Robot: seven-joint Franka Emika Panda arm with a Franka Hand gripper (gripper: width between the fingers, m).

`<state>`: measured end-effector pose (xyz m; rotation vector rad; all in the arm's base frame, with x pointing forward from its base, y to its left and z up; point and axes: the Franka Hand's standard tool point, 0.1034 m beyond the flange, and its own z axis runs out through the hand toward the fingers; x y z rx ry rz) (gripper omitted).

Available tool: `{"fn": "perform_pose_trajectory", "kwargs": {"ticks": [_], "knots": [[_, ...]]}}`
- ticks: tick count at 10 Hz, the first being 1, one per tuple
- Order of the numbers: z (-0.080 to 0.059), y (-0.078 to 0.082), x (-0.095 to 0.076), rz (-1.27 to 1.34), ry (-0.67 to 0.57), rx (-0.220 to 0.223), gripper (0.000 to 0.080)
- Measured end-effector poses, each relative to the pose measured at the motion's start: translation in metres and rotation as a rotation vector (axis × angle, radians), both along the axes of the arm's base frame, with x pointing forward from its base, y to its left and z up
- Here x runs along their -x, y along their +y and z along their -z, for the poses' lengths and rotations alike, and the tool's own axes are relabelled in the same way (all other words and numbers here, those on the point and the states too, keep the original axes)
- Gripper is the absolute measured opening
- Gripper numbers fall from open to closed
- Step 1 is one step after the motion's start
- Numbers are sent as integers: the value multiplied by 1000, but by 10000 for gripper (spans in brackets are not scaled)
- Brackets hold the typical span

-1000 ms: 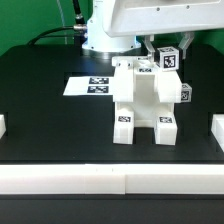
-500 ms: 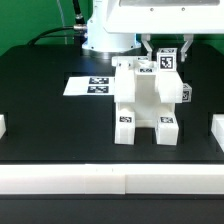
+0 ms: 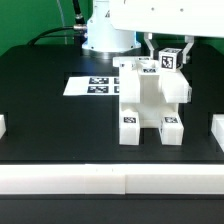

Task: Assemble chair

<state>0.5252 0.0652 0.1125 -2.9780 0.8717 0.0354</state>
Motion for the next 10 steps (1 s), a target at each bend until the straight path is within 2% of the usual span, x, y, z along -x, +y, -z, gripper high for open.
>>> {"fn": "perform_pose_trajectory", "kwargs": {"ticks": [1,2,3,10], "knots": [[0,0,0,-29,-1,0,521],[0,1,0,-51,1,1,521],[0,3,1,-117,-2,2,623],[0,5,2,-695,-22,5,649]]}}
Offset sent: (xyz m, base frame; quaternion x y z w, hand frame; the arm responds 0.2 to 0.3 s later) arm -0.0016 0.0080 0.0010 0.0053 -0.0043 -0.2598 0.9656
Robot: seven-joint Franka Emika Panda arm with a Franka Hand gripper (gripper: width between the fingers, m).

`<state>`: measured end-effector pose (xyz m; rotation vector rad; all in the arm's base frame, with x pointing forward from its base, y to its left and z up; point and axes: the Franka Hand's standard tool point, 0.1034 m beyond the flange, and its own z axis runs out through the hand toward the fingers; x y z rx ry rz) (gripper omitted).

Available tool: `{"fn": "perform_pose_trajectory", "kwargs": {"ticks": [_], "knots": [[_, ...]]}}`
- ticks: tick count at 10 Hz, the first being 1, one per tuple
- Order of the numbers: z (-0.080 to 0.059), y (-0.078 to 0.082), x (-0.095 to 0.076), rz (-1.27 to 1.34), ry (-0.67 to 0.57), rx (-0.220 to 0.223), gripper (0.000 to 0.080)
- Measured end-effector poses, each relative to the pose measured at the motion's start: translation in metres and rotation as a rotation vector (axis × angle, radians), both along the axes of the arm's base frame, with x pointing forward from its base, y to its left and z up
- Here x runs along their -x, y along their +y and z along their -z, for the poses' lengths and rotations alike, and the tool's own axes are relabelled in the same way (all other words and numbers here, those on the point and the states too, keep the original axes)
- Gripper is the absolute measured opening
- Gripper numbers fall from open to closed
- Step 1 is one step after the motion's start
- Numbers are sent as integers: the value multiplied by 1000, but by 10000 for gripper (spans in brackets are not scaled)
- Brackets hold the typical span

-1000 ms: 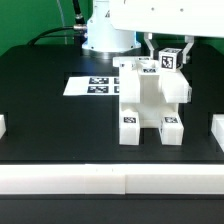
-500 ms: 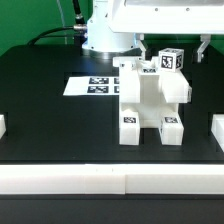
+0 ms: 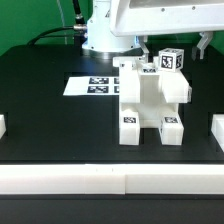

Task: Assemble chair

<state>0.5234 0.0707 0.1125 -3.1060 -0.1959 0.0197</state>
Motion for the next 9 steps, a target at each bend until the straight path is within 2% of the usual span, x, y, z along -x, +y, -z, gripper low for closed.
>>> {"fn": "perform_pose_trajectory", "kwargs": {"ticks": [9], "knots": [[0,-5,-1,-572,-11,11,649]]}}
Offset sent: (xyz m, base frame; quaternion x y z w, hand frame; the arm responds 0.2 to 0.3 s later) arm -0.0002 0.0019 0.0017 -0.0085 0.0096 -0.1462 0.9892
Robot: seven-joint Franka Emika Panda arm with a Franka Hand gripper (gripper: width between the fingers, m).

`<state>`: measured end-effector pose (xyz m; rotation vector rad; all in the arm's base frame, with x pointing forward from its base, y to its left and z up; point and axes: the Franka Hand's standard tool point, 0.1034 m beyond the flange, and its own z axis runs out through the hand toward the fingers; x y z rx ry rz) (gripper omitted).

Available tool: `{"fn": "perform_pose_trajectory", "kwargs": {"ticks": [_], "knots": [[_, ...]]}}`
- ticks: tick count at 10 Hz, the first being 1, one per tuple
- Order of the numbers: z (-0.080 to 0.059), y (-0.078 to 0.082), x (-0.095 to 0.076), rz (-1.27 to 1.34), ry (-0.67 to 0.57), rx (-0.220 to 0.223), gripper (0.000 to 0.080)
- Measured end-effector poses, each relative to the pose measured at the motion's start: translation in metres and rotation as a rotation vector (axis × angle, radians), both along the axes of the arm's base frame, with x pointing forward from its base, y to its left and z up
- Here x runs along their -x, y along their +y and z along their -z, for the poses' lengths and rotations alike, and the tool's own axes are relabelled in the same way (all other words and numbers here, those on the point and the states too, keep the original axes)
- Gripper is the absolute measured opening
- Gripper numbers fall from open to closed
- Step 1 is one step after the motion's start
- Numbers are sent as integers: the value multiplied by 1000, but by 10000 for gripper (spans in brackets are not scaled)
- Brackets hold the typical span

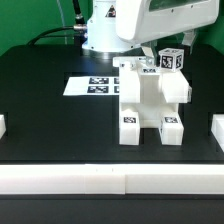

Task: Assemble chair

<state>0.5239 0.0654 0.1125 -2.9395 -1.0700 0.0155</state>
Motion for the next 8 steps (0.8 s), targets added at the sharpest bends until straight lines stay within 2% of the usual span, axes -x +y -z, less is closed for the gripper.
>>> {"fn": "perform_pose_trajectory", "kwargs": {"ticks": [1,2,3,4,5,8], "knots": [[0,0,0,1,0,0,599],[0,0,0,3,0,0,599],[0,-1,0,4,0,0,423],[0,-1,0,32,1,0,423],[0,-1,0,35,1,0,284],[0,-2,0,259,6,-2,285]]}}
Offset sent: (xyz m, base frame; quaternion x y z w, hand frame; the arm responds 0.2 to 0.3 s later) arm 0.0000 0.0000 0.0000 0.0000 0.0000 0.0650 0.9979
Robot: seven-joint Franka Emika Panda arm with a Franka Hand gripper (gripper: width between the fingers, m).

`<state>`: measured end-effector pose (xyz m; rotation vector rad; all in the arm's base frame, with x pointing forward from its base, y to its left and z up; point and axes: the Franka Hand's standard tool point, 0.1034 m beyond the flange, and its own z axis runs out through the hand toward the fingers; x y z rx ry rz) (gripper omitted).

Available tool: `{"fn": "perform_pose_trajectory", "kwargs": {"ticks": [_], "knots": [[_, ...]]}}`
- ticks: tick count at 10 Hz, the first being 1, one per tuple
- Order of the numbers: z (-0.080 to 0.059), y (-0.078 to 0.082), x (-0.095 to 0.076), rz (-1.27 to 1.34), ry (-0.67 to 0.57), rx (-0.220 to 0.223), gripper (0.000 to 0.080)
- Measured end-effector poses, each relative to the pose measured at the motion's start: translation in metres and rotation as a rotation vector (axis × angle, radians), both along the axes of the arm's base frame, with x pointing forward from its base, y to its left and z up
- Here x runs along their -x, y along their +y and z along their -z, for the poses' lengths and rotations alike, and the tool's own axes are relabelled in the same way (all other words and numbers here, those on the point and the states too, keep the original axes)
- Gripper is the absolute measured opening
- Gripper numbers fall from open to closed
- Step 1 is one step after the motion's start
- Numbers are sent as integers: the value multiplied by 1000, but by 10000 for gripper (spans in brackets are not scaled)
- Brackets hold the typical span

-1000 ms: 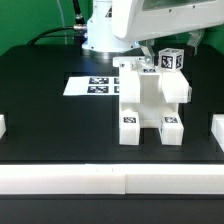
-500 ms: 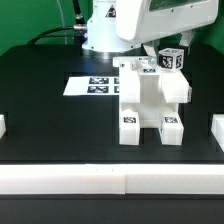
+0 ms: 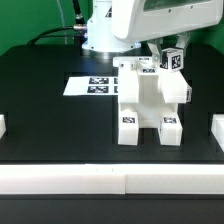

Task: Assemble chair

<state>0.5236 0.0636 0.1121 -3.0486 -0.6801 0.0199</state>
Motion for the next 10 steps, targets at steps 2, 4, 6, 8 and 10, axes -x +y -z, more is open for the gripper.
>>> {"fn": "perform_pose_trajectory", "kwargs": {"ticks": [2,4,6,8,10], "knots": [[0,0,0,177,3,1,285],[0,0,0,460,11,-11,285],[1,2,0,687,22,-21,285],[1,3,-1,910,30,-30,285],[1,3,-1,1061,40,-35,286]]}}
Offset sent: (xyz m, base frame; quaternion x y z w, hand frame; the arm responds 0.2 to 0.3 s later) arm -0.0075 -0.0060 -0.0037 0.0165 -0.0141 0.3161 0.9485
